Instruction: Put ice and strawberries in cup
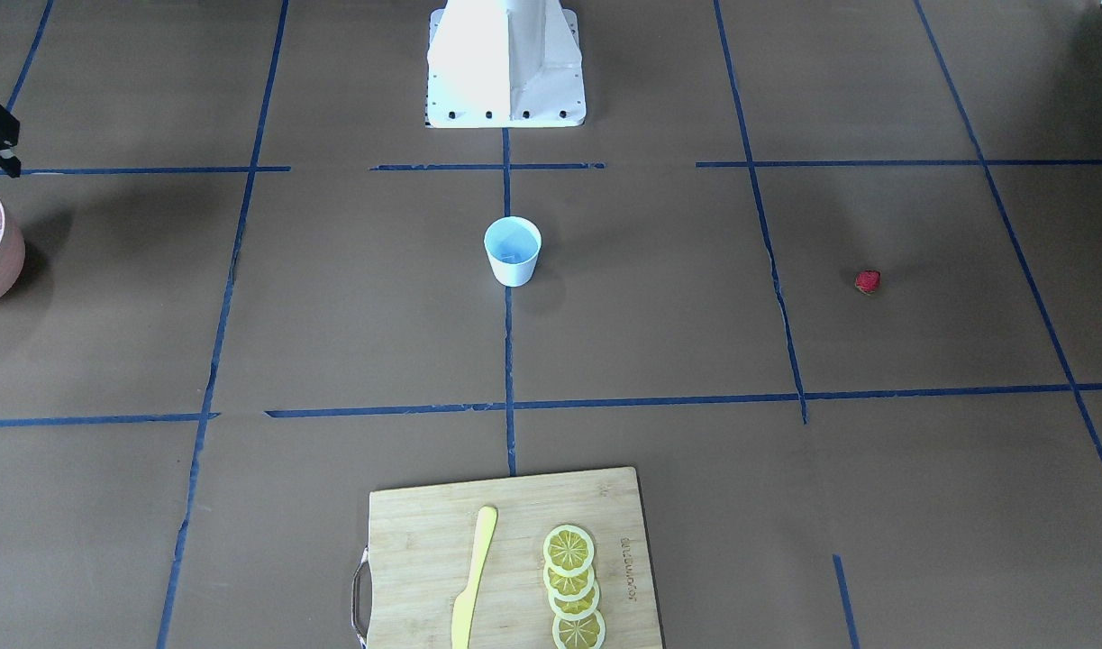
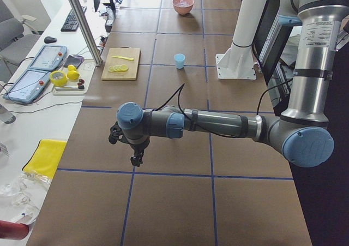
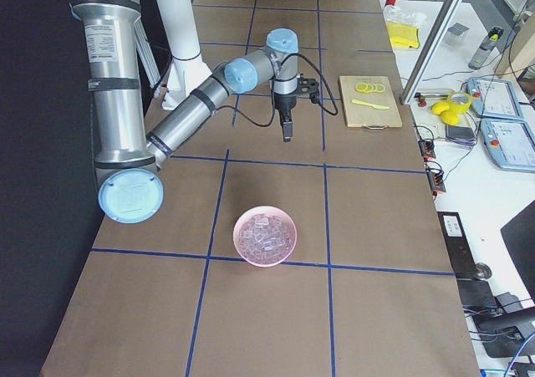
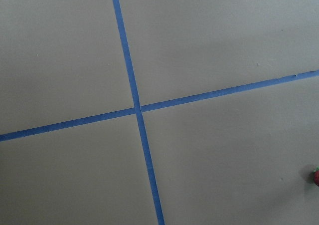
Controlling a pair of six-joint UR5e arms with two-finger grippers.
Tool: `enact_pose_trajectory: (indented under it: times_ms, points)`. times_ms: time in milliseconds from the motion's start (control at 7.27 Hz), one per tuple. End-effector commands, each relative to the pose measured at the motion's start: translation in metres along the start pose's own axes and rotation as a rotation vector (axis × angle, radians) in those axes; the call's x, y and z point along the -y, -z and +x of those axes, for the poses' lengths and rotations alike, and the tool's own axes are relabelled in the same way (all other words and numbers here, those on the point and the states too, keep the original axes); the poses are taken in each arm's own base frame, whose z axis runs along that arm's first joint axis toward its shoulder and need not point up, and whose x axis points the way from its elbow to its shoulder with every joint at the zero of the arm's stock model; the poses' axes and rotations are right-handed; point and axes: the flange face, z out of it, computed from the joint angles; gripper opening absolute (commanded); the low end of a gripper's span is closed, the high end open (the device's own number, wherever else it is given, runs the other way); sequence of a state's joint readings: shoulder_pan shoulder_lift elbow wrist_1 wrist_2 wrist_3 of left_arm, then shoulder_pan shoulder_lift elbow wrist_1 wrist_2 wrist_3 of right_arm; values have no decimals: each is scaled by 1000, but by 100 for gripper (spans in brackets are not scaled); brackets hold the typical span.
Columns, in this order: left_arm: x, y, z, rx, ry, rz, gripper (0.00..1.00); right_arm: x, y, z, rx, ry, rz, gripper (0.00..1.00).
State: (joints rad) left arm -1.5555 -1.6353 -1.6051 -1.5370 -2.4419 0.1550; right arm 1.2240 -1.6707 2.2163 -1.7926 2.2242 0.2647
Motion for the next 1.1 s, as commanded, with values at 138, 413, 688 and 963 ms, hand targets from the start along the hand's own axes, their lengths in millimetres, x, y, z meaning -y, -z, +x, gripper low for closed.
enact_pose_trajectory:
  times_ms: [138, 413, 688, 963]
  points:
    - [1, 4, 5, -1, -9, 8, 100, -35, -64, 112, -8, -91, 22, 99]
    - [1, 4, 5, 0, -10, 9, 100, -47, -101, 151, -16, -128, 2, 99]
    - [1, 4, 5, 0, -10, 9, 100, -48, -123, 169, -21, -192, -34, 99]
    - [1, 6, 8, 0, -15, 13, 100, -53, -134, 178, -22, -204, -47, 99]
